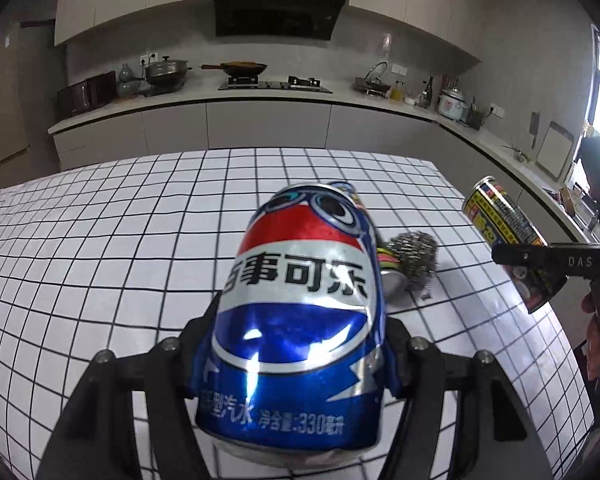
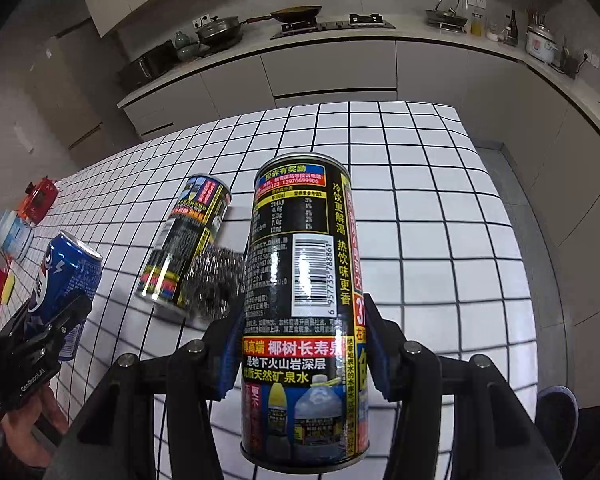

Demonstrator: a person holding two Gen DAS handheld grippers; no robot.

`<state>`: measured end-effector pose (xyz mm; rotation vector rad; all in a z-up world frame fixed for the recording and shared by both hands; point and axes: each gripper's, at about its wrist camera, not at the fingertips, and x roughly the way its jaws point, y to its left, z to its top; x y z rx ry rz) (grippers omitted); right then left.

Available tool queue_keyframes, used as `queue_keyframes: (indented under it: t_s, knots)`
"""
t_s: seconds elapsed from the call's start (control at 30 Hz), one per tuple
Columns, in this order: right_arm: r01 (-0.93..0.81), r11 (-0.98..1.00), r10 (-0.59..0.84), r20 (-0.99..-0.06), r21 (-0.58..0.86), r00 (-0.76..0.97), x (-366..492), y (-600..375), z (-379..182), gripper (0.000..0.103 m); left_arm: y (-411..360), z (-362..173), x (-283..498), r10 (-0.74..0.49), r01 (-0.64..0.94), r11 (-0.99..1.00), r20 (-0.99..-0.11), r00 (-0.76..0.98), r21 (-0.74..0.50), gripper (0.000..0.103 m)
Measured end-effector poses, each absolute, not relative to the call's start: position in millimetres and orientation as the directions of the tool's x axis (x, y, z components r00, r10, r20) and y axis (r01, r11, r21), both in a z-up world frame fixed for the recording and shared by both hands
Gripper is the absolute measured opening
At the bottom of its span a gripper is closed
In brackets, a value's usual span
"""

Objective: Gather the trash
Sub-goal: 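Lift the Pepsi can and black can and carry them over the bin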

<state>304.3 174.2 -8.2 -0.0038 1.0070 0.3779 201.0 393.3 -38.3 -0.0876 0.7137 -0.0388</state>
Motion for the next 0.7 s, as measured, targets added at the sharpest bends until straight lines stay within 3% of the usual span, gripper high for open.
queue_keyframes:
  t_s: [0.7]
  knots:
    - [-0.381, 0.912, 0.338, -0.807, 0.154, 0.483, 214.3, 3.6, -2.1, 0.055, 225.7, -31.2, 150.8, -0.023, -0.033, 0.996, -0.625, 0.78, -0.077, 0.066]
